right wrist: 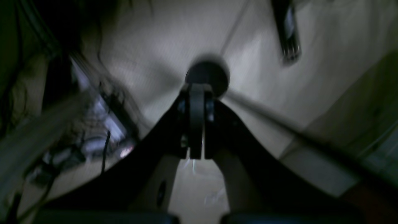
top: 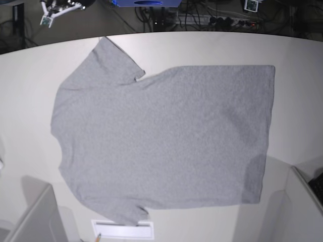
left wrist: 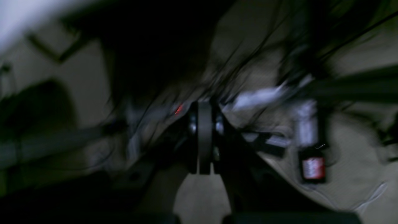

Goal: Fold the T-shirt properly

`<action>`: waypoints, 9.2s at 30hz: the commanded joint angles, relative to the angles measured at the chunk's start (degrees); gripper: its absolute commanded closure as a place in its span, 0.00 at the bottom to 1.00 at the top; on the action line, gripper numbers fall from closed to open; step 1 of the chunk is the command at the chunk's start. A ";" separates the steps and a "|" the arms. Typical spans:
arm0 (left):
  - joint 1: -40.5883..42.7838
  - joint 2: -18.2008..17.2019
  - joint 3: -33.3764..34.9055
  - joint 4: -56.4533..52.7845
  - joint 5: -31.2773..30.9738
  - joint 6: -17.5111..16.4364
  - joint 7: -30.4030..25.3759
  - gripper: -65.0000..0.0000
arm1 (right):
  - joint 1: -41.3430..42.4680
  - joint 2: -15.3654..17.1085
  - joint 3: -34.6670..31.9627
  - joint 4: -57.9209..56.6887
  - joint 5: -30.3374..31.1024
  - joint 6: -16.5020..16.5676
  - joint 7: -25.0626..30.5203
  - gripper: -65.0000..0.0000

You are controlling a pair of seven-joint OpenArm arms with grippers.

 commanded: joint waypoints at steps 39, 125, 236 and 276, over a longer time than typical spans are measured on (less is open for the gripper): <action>-1.89 -0.82 -15.32 14.68 -43.20 -9.22 -0.80 0.48 | 32.28 7.36 19.42 -2.00 39.81 15.62 -39.85 0.35; -27.65 4.11 -33.60 9.93 -46.71 -25.75 39.12 1.00 | 24.80 5.33 5.17 12.77 39.81 15.18 -46.00 1.00; -69.23 1.12 -25.34 -16.61 -43.64 -7.37 50.54 1.00 | 74.65 16.32 -11.18 -41.21 39.55 3.31 -37.48 1.00; -56.14 5.43 -38.61 -12.04 -49.09 -7.64 48.79 0.32 | 38.96 3.05 12.30 4.33 39.46 -0.91 -35.19 0.53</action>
